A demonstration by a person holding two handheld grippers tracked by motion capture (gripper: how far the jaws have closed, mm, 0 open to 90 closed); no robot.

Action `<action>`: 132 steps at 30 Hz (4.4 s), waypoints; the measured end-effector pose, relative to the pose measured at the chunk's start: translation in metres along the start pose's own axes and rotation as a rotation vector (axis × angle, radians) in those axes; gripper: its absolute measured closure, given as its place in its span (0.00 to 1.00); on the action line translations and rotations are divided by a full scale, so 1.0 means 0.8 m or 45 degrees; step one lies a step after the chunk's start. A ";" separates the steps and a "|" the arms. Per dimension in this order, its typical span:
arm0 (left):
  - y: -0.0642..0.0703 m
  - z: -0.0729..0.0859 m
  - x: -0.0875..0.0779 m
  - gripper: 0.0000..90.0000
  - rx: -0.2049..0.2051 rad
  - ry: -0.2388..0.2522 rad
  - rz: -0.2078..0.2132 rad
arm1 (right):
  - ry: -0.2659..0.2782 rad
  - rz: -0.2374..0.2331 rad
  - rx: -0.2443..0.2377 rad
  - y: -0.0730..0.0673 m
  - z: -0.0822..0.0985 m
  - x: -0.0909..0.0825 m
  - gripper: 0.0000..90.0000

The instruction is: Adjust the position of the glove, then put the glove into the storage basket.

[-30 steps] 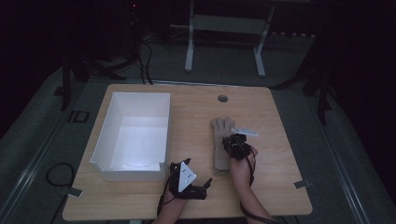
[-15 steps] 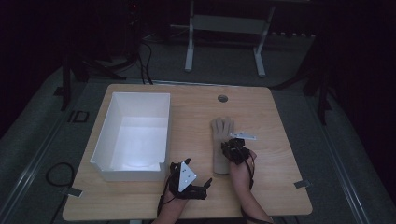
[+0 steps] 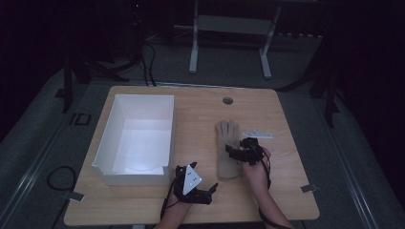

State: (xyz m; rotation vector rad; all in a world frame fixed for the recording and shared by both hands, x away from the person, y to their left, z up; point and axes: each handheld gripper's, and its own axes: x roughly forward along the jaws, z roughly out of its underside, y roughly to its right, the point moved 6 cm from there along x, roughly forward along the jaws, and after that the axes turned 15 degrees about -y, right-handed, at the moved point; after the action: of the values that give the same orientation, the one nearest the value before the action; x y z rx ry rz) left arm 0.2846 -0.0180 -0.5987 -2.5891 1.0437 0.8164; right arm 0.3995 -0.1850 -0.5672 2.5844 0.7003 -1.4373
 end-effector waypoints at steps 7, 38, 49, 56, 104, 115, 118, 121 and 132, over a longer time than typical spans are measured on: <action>0.005 -0.005 0.001 0.00 0.054 0.028 0.063 | -0.019 -0.105 -0.113 0.002 -0.003 -0.012 0.19; 0.016 -0.037 0.035 0.04 0.210 -0.159 0.361 | -0.048 -0.218 -0.386 0.082 0.025 -0.021 0.16; 0.009 -0.043 0.056 0.14 0.242 -0.241 0.399 | -0.027 -0.237 -0.308 0.101 0.017 -0.025 0.15; 0.019 -0.049 0.064 0.21 0.333 -0.286 0.410 | 0.013 -0.224 -0.258 0.092 -0.025 -0.019 0.29; -0.003 -0.053 0.088 0.90 0.417 -0.459 0.348 | -0.218 -0.363 -0.189 0.059 -0.065 0.075 0.73; 0.004 -0.080 0.071 0.90 0.429 -0.478 0.340 | -0.154 -0.391 -0.192 0.059 -0.077 0.042 0.73; 0.004 -0.088 0.062 0.91 0.420 -0.478 0.343 | -0.136 -0.415 -0.186 0.057 -0.082 0.031 0.73; 0.003 -0.097 0.051 0.91 0.421 -0.483 0.338 | -0.117 -0.418 -0.199 0.054 -0.088 0.019 0.73; -0.002 -0.128 0.008 0.91 0.415 -0.477 0.310 | -0.041 -0.455 -0.236 0.033 -0.114 -0.027 0.73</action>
State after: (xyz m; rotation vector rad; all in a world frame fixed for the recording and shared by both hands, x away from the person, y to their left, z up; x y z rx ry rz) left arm 0.3314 -0.0620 -0.5186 -1.9710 1.2626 1.0382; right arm 0.4725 -0.1880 -0.5030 2.3740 1.2773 -1.4153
